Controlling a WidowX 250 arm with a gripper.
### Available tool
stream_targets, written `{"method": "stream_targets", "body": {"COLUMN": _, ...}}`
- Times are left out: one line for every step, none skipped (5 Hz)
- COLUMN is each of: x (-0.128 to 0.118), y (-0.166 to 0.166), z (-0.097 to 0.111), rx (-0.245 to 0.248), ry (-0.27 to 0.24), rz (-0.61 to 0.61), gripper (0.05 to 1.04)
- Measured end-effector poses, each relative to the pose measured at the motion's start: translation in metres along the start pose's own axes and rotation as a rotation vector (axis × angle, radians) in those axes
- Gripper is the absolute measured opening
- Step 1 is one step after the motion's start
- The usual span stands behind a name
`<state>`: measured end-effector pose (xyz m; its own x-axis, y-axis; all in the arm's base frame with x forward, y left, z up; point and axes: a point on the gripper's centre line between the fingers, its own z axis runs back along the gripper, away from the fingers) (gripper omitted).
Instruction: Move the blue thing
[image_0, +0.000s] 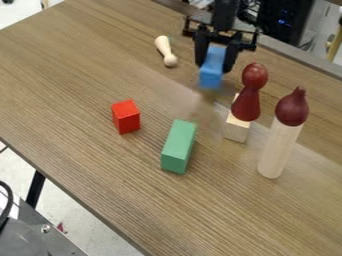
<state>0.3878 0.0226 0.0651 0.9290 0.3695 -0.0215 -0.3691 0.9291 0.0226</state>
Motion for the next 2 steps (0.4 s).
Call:
{"method": "stream_targets", "body": {"x": 0.016, "y": 0.004, "z": -0.009, "rx": 0.027, "ry": 0.012, "rz": 0.018, "gripper": 0.547}}
{"method": "stream_targets", "body": {"x": 0.026, "y": 0.008, "z": -0.020, "rx": 0.055, "ry": 0.027, "rz": 0.025, "gripper": 0.547}}
